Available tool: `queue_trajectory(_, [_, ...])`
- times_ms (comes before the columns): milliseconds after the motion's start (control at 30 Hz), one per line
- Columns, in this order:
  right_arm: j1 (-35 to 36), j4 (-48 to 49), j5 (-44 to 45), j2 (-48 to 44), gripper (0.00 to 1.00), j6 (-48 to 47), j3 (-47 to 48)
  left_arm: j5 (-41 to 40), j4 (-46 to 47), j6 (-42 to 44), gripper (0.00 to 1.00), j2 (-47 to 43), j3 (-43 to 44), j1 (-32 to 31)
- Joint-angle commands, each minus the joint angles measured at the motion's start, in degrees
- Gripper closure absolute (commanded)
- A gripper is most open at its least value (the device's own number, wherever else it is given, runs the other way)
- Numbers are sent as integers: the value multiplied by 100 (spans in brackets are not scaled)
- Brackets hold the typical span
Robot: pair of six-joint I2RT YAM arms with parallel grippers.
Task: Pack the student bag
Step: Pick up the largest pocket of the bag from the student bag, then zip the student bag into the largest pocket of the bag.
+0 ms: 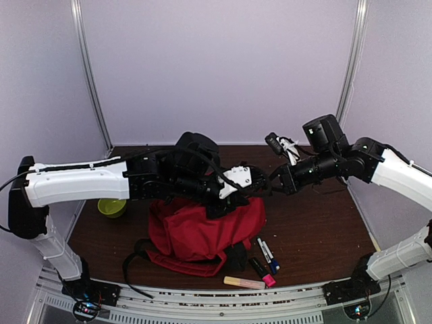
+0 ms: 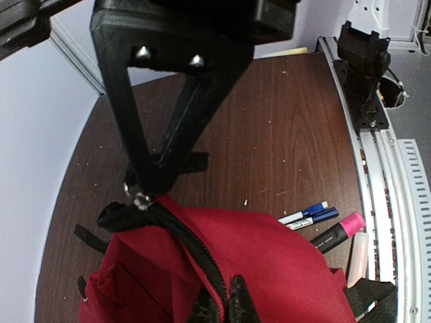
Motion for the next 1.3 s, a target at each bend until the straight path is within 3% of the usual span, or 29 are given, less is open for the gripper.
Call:
queue_trajectory(0, [-265,251,169,-235,100,-124,238,-392,-235,-66,100,-363,-234,11])
queue_trajectory(133, [-743,289,307,-104,100,-143,138,-467,-276,-84,100,-796,-595,10])
queue_trajectory(333, [-1520,333,637,421,100,-203,175,163,-274,300,100,-1729,-1145,-22])
queue_trajectory(567, [-1726,213,738,822,100,-505,518,130,-599,626,100,-2505,-1488,-36])
queue_trajectory(800, [-2103,193,896,1596,100,-437,574,-106,-242,917,100,-3653,-1891,-43])
queue_trajectory(1067, [-2044,136,420,1539,100,-521,653,-430,-254,894,100,-3909,-2204,-43])
queue_trajectory(1267, [-1213,-46,62,1064,100,-696,470,-873,-475,899,100,-3197,-2106,-37])
